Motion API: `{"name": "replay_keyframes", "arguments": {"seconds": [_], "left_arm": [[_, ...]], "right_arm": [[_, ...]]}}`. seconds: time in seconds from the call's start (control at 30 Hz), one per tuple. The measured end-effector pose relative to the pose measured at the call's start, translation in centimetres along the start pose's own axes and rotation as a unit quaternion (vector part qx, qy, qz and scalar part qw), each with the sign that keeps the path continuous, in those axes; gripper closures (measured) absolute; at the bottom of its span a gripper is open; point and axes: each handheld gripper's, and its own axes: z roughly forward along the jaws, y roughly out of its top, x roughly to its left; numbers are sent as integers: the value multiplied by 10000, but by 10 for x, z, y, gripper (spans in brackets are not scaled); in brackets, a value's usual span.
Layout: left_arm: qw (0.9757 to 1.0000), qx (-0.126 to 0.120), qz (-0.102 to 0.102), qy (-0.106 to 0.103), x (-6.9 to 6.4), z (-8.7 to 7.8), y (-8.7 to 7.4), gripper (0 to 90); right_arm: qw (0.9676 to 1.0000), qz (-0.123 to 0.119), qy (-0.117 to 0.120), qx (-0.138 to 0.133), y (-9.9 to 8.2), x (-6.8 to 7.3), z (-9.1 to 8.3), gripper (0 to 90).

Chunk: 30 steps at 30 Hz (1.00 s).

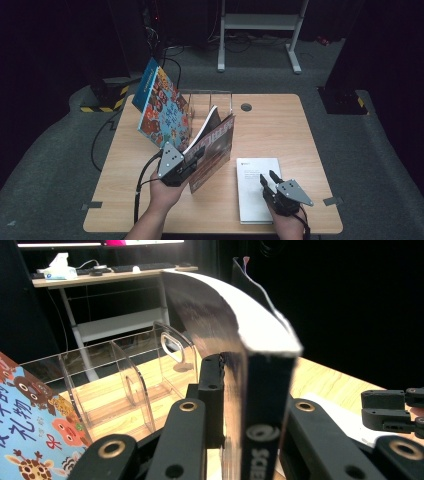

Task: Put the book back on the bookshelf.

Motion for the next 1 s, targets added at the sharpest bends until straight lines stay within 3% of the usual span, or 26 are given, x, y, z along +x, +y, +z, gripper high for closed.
{"name": "replay_keyframes", "arguments": {"seconds": [0.3, 0.47, 1.0], "left_arm": [[10000, 9, 34, -25, -4, 4, 2, 836], [10000, -40, -86, 12, -2, 4, 1, 837], [9991, -225, -222, 269, 0, 3, -3, 840]], "right_arm": [[10000, -29, -7, 45, -1, 4, 2, 625], [10000, -78, 28, 0, -1, 4, 1, 641], [10000, -12, -6, -61, 2, -6, -4, 631]]}}
